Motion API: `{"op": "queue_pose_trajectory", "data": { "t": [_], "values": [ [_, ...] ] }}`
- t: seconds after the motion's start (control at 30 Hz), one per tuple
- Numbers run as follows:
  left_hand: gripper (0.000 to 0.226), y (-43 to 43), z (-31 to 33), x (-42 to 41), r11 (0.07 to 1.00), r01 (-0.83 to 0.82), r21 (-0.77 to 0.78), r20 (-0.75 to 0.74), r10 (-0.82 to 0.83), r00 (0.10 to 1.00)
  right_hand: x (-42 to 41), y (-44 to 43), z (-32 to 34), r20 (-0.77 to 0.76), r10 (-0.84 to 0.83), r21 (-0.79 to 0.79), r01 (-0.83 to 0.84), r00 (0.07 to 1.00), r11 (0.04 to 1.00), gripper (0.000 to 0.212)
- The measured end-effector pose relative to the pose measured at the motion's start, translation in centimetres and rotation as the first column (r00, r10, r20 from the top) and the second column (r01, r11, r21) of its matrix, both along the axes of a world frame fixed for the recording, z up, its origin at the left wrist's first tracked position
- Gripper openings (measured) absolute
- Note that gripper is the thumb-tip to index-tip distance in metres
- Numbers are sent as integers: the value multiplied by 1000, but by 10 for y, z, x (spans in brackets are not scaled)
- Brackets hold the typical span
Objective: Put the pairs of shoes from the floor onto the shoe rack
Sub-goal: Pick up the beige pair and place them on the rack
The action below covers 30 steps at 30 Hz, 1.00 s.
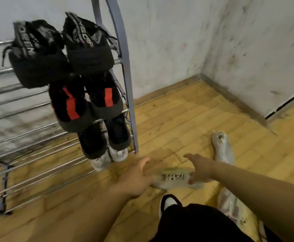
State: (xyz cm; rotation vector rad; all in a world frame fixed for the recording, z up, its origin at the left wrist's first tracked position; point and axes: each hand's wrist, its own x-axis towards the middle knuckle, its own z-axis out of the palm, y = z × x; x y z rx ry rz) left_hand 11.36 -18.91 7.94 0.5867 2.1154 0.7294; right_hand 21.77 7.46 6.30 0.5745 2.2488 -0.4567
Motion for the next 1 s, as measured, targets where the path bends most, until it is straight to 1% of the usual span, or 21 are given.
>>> {"op": "queue_pose_trajectory", "data": {
  "t": [0.07,0.13,0.2,0.27,0.3,0.33,0.4,0.47,0.53,0.6,0.63,0.67,0.7,0.77,0.83,0.93,1.0],
  "values": [
    [78,14,-38,3,1000,-6,4,68,6,998,18,8,-47,-17,-6,26,6,1000,1000,127],
    [84,24,-72,4,1000,-22,7,112,21,993,33,12,-85,-39,7,39,-6,999,999,131],
    [87,28,-100,4,998,-64,16,176,60,983,42,14,-108,-83,39,78,-32,996,996,122],
    [84,28,-118,3,997,-71,10,222,67,973,44,16,-120,-156,58,147,-35,986,989,105],
    [83,27,-121,3,998,-59,10,225,55,973,45,16,-121,-182,56,167,-25,982,986,101],
    [85,27,-118,4,999,-45,5,210,43,977,45,16,-121,-198,36,154,-5,980,988,102],
    [91,29,-101,6,1000,13,-21,109,-11,994,43,17,-109,-249,-40,48,54,968,997,107],
    [95,35,-78,7,985,159,-69,-54,-163,985,41,22,-86,-334,-164,-110,134,928,985,108],
    [101,45,-55,5,949,291,-119,-211,-310,927,40,29,-53,-385,-278,-268,182,880,946,109],
    [105,57,-38,0,910,382,-161,-310,-414,856,42,38,-19,-388,-350,-412,180,853,893,109],
    [107,63,-32,-3,884,426,-194,-349,-468,812,45,42,-4,-377,-396,-489,183,837,853,106],
    [108,69,-25,-5,857,465,-221,-364,-515,776,48,47,9,-367,-447,-558,191,816,808,103],
    [108,76,-17,-6,840,492,-228,-344,-542,767,51,52,18,-363,-497,-613,200,788,764,102],
    [105,86,-6,-4,834,511,-206,-269,-550,790,59,57,26,-345,-589,-694,225,730,684,102],
    [102,90,-5,2,856,485,-179,-225,-516,827,69,56,20,-312,-676,-741,274,668,613,102],
    [101,81,-15,12,905,401,-142,-189,-422,887,93,50,-8,-222,-818,-761,431,530,486,102],
    [104,70,-24,18,934,336,-120,-173,-353,919,111,43,-29,-210,-856,-698,541,472,469,100]
  ]
}}
